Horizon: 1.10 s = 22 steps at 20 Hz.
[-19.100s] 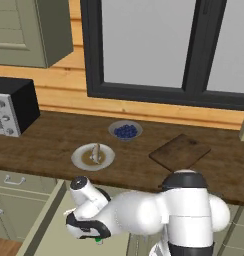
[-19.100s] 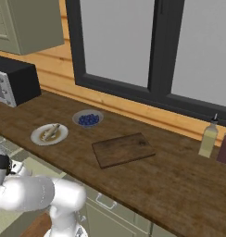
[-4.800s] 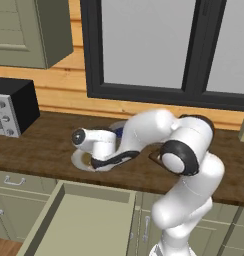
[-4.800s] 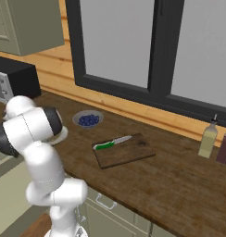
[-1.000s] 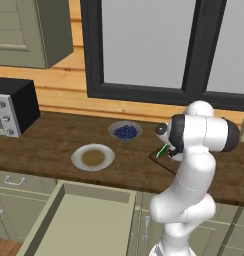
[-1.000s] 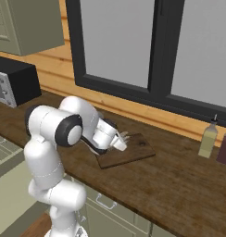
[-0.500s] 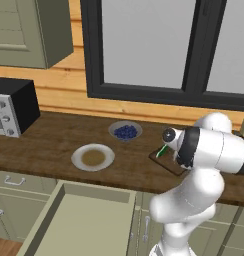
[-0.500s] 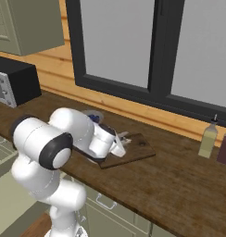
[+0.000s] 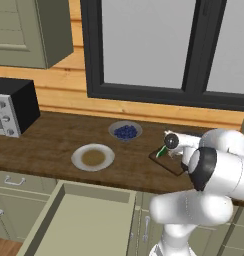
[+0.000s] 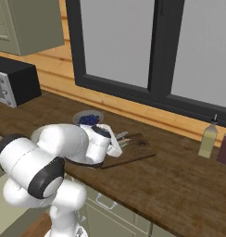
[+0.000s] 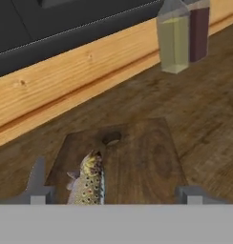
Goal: Pick up the knife from the drawer and place it on the cutting board. Then place the meat from the plate to the cutting board.
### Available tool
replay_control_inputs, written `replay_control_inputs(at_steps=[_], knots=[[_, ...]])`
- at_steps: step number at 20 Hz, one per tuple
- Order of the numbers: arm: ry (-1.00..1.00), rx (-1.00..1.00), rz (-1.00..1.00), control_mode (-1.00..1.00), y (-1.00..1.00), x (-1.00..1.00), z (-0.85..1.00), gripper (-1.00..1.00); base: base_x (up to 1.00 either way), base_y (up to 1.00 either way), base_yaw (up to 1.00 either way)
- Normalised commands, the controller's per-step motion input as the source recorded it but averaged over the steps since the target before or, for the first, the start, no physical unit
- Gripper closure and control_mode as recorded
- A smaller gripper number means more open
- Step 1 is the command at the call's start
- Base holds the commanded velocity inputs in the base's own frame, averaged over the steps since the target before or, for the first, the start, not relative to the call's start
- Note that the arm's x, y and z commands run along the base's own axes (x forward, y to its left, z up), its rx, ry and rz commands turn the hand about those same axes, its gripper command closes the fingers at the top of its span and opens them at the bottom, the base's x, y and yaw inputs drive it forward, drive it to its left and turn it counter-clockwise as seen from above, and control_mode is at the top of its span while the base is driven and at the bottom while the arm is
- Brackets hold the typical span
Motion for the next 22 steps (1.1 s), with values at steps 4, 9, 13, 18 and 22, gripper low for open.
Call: replay_control_inputs(at_steps=[4,9,13,18,22], knots=[[-0.15,-0.06,0.0,-1.0,0.3,-0.46,0.06,-1.0,0.0,0.0,0.0],[-0.1,-0.08,0.0,-1.0,0.26,-0.34,0.0,-1.0,0.0,0.0,0.0],[-0.11,-0.11,0.0,-1.0,0.22,-0.7,0.0,-1.0,0.0,0.0,0.0],[-0.11,-0.08,0.0,-1.0,0.08,-0.98,0.0,-1.0,0.0,0.0,0.0],[-0.01,-0.15,0.0,-1.0,0.15,-0.77,-0.26,-1.0,0.0,0.0,0.0]])
